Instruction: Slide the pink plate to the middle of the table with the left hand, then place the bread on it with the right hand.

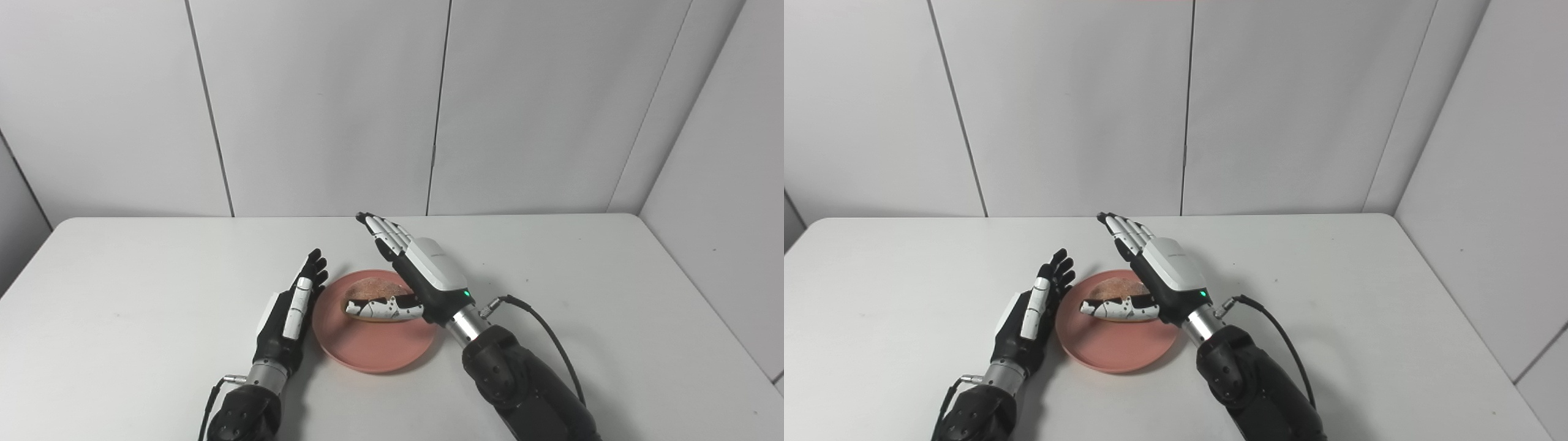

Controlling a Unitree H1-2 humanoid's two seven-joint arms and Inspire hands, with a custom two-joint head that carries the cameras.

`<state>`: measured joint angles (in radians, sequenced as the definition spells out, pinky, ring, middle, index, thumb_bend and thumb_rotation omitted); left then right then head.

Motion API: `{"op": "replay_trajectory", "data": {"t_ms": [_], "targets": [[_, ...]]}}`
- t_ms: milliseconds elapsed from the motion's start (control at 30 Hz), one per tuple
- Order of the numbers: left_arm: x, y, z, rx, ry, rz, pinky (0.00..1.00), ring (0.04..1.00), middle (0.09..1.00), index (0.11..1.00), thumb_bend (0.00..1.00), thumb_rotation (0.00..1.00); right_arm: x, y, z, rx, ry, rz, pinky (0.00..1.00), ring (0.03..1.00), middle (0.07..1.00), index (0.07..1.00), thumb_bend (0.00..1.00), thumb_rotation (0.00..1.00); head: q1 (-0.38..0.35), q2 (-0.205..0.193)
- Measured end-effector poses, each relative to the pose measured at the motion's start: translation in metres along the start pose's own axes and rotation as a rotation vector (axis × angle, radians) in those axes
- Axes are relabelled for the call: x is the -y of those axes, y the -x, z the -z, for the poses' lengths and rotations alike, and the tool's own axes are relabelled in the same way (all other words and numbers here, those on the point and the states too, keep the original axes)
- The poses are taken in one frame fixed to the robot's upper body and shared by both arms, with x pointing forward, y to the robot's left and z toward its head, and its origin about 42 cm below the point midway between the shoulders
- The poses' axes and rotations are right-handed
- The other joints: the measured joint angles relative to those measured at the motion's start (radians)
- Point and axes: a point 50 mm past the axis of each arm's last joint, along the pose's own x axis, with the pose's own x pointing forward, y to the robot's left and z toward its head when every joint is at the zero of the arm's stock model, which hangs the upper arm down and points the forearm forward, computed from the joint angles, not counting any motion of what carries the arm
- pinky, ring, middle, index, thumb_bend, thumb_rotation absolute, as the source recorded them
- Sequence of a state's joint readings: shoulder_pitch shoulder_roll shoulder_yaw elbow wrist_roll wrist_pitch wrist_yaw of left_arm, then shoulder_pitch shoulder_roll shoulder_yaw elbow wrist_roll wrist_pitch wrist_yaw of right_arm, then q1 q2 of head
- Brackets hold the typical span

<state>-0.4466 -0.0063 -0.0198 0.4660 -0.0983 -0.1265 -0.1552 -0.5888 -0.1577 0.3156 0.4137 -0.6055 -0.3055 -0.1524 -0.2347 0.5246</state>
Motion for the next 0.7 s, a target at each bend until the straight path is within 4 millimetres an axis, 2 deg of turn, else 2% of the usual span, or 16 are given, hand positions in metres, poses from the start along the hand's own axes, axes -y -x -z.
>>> {"op": "replay_trajectory", "data": {"t_ms": [100, 233, 400, 533, 700], "targets": [[0.001, 0.0, 0.0, 0.0, 0.001, 0.0, 1.0, 0.983, 0.979, 0.977, 0.74, 1.0, 0.004, 0.003, 0.002, -0.025, -0.06, 0.063, 1.0, 1.0, 1.0, 1.0, 0.71, 0.97, 0.003, 0.0], [0.001, 0.0, 0.0, 0.0, 0.001, -0.001, 1.0, 0.984, 0.975, 0.976, 0.74, 1.0, 0.006, 0.015, 0.005, -0.058, -0.144, 0.113, 1.0, 1.0, 1.0, 1.0, 0.67, 0.98, 0.006, -0.002], [0.001, 0.0, 0.0, 0.001, 0.005, -0.006, 1.0, 0.974, 0.967, 0.966, 0.74, 1.0, 0.01, 0.036, 0.012, -0.105, -0.254, 0.149, 1.0, 1.0, 1.0, 1.0, 0.66, 0.98, 0.009, -0.002], [0.0, 0.0, 0.0, 0.002, 0.005, -0.02, 1.0, 0.973, 0.967, 0.966, 0.73, 1.0, 0.005, 0.052, 0.018, -0.173, -0.334, 0.169, 1.0, 1.0, 1.0, 1.0, 0.68, 1.0, 0.011, -0.003], [0.001, 0.0, 0.0, 0.002, 0.004, -0.02, 1.0, 0.976, 0.969, 0.966, 0.73, 1.0, 0.004, 0.057, 0.022, -0.214, -0.405, 0.187, 1.0, 1.0, 1.0, 1.0, 0.69, 1.0, 0.012, 0.0]]}}
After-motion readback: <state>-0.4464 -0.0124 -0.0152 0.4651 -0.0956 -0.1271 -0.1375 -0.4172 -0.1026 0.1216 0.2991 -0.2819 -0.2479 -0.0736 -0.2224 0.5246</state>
